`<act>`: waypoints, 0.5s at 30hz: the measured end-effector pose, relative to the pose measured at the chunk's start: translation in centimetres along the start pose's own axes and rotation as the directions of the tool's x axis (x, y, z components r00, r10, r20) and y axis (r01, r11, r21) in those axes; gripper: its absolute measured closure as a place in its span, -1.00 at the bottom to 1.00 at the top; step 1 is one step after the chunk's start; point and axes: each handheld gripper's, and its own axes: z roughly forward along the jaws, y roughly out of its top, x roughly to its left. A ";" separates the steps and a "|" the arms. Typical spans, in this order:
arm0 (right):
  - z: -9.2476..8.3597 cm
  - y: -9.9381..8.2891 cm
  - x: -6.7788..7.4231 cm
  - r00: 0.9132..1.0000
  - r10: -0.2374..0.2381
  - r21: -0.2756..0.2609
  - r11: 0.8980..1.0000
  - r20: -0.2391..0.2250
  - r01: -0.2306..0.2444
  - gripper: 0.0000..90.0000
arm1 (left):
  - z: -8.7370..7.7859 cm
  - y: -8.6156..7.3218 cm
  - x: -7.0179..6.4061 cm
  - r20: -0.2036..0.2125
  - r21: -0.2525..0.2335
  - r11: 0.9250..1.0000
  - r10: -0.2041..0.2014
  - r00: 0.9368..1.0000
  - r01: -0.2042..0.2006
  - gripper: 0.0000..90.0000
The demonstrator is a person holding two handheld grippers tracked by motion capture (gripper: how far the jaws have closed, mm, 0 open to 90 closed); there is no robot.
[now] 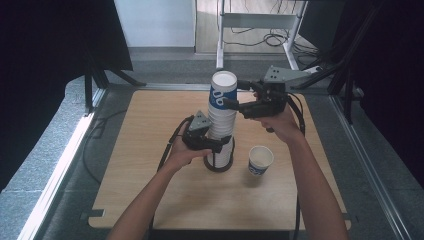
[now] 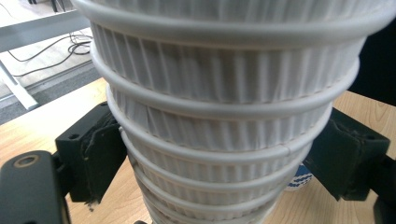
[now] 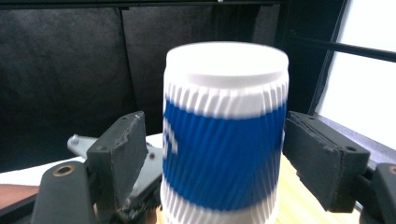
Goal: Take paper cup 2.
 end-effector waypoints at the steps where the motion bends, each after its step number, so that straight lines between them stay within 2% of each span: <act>1: 0.2 0.2 0.0 1.000 -0.004 0.000 1.000 0.002 0.004 -0.52 | 0.0 0.0 0.0 0.000 0.000 1.000 0.001 1.000 -0.001 -0.72; 10: 1.6 1.0 -0.3 1.000 0.005 0.012 1.000 0.008 -0.005 -0.48 | 0.0 0.0 -0.1 -0.002 0.005 1.000 0.003 1.000 -0.003 -0.72; 15: 2.4 1.0 -0.1 0.999 -0.012 0.035 0.999 0.030 0.011 -0.45 | 0.1 0.1 0.0 -0.002 0.005 1.000 -0.001 1.000 0.001 -0.72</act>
